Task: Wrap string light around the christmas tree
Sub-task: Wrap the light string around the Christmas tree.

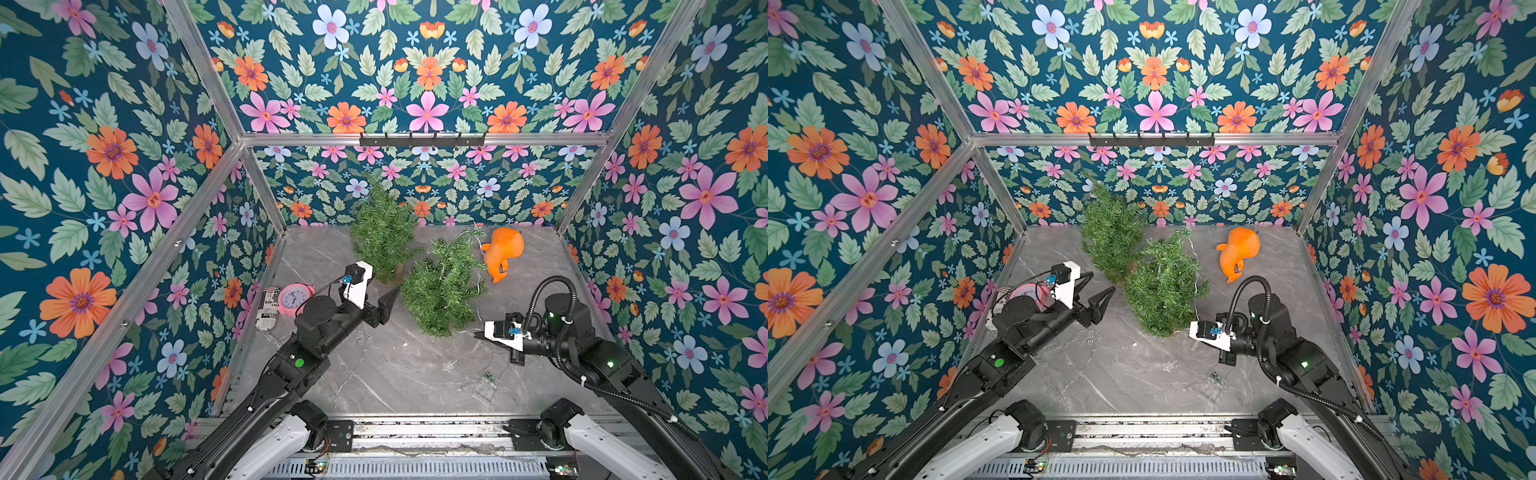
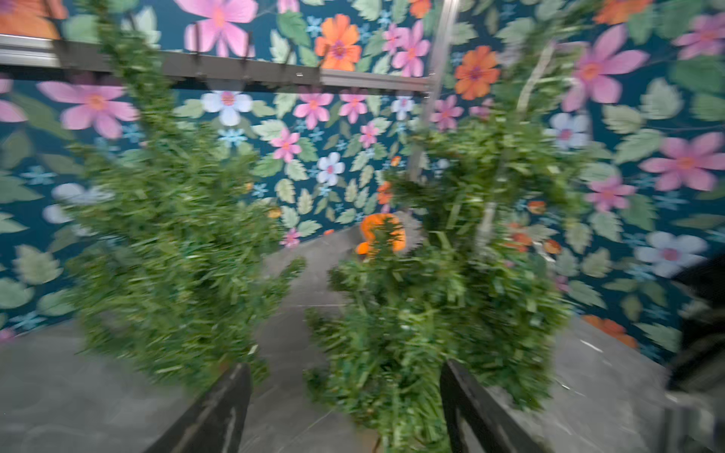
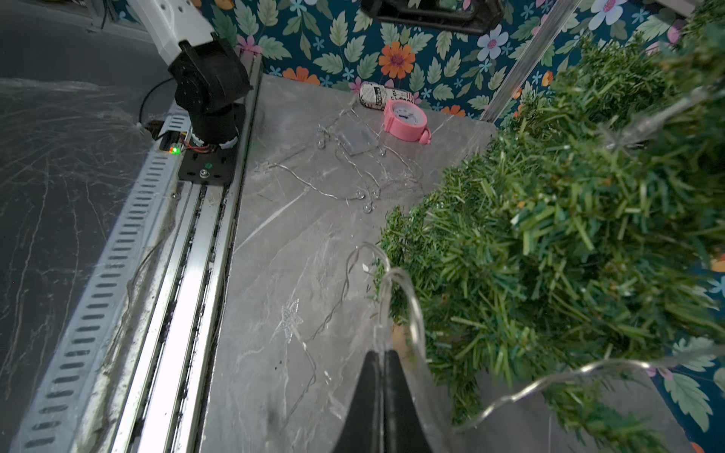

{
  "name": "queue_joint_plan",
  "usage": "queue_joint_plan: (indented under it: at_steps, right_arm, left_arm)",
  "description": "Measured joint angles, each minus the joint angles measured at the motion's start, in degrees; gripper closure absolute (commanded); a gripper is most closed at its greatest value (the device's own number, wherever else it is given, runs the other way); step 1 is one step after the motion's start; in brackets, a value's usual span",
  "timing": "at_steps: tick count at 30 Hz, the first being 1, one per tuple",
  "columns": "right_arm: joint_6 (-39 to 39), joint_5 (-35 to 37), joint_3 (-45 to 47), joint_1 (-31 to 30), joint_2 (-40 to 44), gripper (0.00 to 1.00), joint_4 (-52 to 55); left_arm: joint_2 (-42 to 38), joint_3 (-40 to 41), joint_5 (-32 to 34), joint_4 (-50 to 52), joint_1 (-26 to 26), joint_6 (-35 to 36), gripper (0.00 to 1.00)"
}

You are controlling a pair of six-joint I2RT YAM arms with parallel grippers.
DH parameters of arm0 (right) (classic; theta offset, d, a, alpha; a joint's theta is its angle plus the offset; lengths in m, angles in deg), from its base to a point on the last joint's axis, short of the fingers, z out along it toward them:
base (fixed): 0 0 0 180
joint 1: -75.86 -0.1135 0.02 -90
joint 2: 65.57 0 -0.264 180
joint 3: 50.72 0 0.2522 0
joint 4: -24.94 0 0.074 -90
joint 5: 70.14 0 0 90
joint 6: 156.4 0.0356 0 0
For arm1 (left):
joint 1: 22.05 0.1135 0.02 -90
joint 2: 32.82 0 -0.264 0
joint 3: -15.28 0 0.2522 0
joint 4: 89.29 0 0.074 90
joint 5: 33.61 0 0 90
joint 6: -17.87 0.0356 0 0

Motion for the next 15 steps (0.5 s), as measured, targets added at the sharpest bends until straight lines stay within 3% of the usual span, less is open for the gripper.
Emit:
queue_joint_plan:
  at_steps: [6, 15]
  right_arm:
    - [3.2, -0.7, 0.5, -1.8, -2.3, 1.00, -9.6]
    - [5.9, -1.5, 0.0, -3.5, -5.0, 1.00, -18.6]
  left_arm:
    - [2.5, -0.2, -13.2, -2.0, -0.6, -4.7, 0.21]
    - [6.2, -2.5, -19.5, -2.6, -7.8, -4.8, 0.10]
